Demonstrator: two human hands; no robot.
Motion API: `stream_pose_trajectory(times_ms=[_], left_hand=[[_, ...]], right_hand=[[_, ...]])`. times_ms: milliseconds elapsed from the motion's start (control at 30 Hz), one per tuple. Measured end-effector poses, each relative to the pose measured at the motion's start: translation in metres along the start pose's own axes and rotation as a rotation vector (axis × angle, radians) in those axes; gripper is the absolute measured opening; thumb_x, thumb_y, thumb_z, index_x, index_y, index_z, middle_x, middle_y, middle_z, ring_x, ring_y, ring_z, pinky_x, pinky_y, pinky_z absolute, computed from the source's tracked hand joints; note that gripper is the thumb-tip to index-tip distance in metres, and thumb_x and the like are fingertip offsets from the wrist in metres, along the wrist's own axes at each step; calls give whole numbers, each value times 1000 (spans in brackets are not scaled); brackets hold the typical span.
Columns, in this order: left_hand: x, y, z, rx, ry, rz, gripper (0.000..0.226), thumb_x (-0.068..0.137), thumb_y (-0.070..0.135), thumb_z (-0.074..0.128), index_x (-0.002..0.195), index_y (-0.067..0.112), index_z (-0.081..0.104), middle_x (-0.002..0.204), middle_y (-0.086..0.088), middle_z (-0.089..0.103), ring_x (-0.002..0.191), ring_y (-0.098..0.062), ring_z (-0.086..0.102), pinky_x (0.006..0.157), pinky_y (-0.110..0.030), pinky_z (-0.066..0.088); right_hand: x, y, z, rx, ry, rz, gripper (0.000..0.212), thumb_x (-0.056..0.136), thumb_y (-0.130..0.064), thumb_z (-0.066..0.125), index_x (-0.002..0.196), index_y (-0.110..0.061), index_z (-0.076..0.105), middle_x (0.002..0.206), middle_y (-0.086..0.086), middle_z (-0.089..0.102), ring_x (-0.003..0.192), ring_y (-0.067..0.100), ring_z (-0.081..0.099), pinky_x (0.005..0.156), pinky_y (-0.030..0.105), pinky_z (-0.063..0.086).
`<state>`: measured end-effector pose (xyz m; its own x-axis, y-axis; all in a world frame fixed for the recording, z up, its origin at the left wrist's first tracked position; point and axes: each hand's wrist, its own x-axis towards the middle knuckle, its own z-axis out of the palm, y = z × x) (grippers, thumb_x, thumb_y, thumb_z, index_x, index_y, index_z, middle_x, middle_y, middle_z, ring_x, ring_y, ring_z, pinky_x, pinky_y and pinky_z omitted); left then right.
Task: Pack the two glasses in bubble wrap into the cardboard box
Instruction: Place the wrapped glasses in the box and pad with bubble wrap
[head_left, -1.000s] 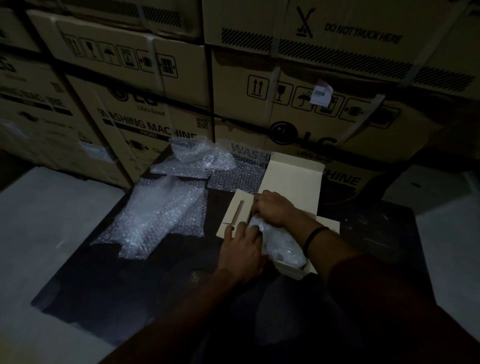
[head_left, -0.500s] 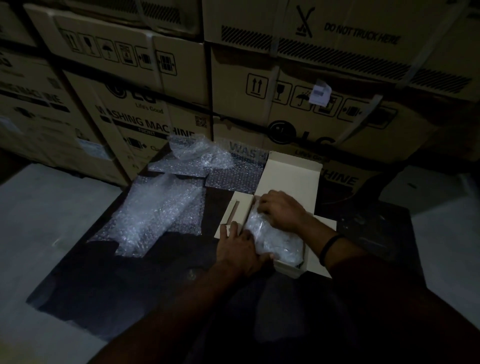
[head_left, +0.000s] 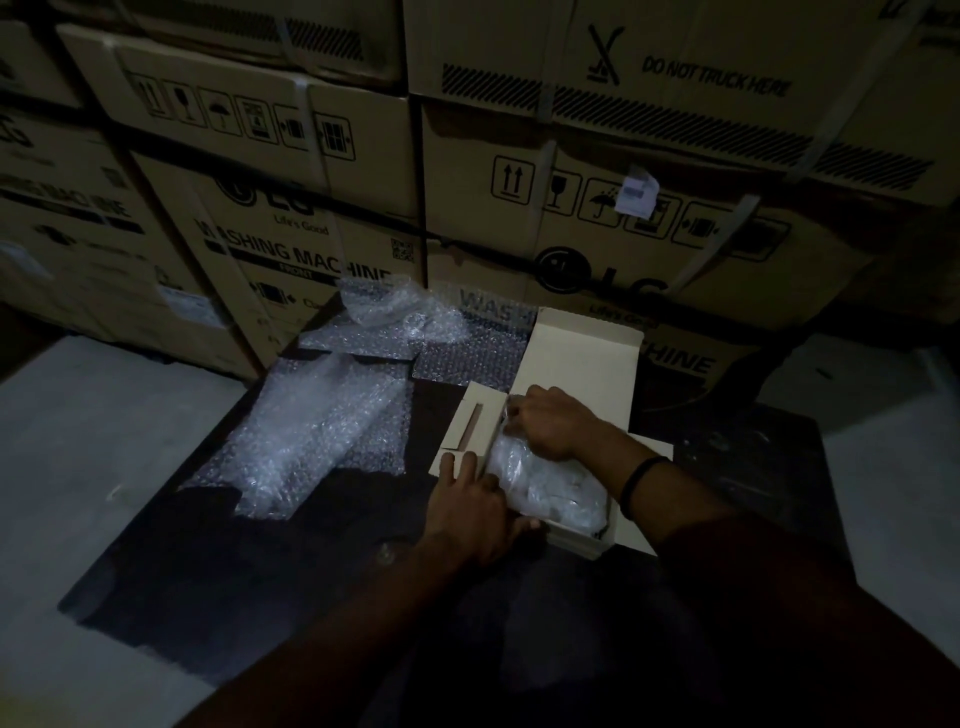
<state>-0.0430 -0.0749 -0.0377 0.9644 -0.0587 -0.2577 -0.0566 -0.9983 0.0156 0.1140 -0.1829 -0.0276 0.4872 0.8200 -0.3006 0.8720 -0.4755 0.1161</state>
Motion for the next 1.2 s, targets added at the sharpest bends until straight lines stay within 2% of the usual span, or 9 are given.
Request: stream_pose_trajectory(times_ms=[167, 300, 433, 633, 733, 833, 900, 1033, 1200], left_hand=[[11, 3, -14, 148, -126, 19, 87, 86, 76, 24, 149, 16, 25, 153, -11, 30, 140, -37, 14, 113, -55, -1], [9, 1, -11, 76, -136, 7, 88, 86, 75, 27, 150, 16, 20, 155, -12, 23, 142, -35, 12, 114, -55, -2], [7, -3, -7, 8, -120, -15, 85, 85, 77, 25, 142, 15, 39, 150, -12, 33, 140, -32, 17, 113, -55, 3], [3, -2, -1, 17, 80, 29, 61, 91, 65, 31, 116, 18, 61, 128, -5, 58, 129, -29, 33, 108, -54, 10], [6, -4, 3, 37, 34, 16, 67, 90, 67, 29, 130, 18, 51, 140, -10, 48, 135, -31, 25, 110, -57, 6], [7, -3, 5, 75, -25, 22, 80, 91, 68, 25, 150, 14, 20, 152, -17, 30, 141, -34, 15, 112, -57, 2], [8, -2, 5, 91, -60, 21, 85, 90, 70, 22, 151, 12, 12, 155, -17, 23, 144, -35, 10, 113, -56, -2], [8, 0, 8, 56, -35, -1, 81, 89, 71, 23, 144, 12, 30, 151, -15, 33, 143, -33, 11, 113, -56, -2], [4, 3, 15, 0, 71, -12, 75, 91, 69, 26, 137, 12, 44, 144, -11, 44, 140, -32, 19, 112, -55, 2]], right_hand=[[4, -4, -2, 25, -44, 40, 42, 90, -17, 47, 130, -26, 57, 133, 3, 48, 115, 26, 43, 84, 34, 37], [2, 0, -11, 131, -114, 97, 42, 92, -16, 48, 133, -26, 53, 134, 8, 50, 118, 28, 47, 89, 32, 38], [0, 2, -10, 184, -113, 99, 37, 88, -20, 49, 121, -34, 58, 130, 7, 54, 112, 29, 51, 89, 33, 40], [0, -7, -9, -1, -94, 4, 38, 95, -21, 43, 129, -31, 56, 140, 3, 42, 123, 27, 39, 93, 36, 33], [0, -10, -8, -12, -101, 8, 37, 96, -22, 43, 129, -33, 57, 139, 3, 43, 123, 27, 38, 95, 39, 33], [0, -9, -9, -33, -122, 2, 39, 97, -23, 41, 131, -33, 55, 141, 2, 42, 125, 27, 38, 97, 40, 32], [-1, -7, -8, -32, -135, 16, 41, 97, -22, 39, 136, -32, 50, 145, 1, 39, 128, 26, 37, 98, 40, 30], [-7, -8, -6, -29, -169, 51, 47, 97, -20, 37, 143, -32, 38, 153, -5, 30, 133, 21, 35, 99, 37, 27], [-10, -13, -2, -39, -72, 71, 44, 94, -21, 41, 137, -32, 46, 146, -5, 40, 126, 24, 39, 96, 40, 30]])
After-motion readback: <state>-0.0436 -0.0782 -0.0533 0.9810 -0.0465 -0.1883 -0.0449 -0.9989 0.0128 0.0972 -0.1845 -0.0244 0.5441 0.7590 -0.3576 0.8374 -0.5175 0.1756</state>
